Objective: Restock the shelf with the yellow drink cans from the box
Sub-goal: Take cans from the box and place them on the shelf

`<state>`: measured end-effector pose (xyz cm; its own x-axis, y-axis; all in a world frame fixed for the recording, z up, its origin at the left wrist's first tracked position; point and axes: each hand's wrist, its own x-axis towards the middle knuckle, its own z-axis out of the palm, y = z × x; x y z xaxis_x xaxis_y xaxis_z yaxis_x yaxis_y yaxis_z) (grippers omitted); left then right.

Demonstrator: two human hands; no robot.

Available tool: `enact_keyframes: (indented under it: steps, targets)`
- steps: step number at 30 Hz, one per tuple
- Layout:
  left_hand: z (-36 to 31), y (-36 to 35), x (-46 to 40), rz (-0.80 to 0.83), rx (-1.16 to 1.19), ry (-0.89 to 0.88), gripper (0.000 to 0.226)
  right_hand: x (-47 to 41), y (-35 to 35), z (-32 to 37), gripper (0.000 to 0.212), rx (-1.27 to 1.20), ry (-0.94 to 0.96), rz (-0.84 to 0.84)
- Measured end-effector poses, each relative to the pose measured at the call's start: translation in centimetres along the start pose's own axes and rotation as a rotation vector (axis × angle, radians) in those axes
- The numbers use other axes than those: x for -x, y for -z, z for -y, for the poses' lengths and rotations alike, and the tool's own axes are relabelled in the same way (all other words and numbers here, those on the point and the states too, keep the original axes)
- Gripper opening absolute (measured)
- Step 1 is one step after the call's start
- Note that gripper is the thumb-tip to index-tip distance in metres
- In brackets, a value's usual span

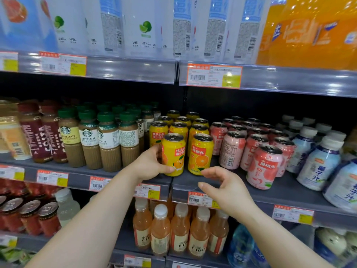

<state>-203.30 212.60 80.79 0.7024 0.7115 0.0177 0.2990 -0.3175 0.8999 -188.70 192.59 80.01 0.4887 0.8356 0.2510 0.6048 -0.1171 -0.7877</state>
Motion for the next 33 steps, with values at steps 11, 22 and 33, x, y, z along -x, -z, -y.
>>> enact_keyframes:
  steps: [11,22,33]
  targets:
    - [-0.2,-1.2,-0.2,-0.093,-0.186,0.054,0.071,-0.5,-0.3,-0.5,0.029,0.135,0.048,-0.018]
    - [-0.1,-1.8,-1.6,-0.147,-0.301,0.032,0.076,-1.9,-0.5,-1.2,0.059,0.459,0.018,0.126]
    - [-0.7,-2.6,-0.6,-0.288,-0.267,0.005,0.077,-1.8,-0.1,-1.1,0.071,0.433,-0.009,0.163]
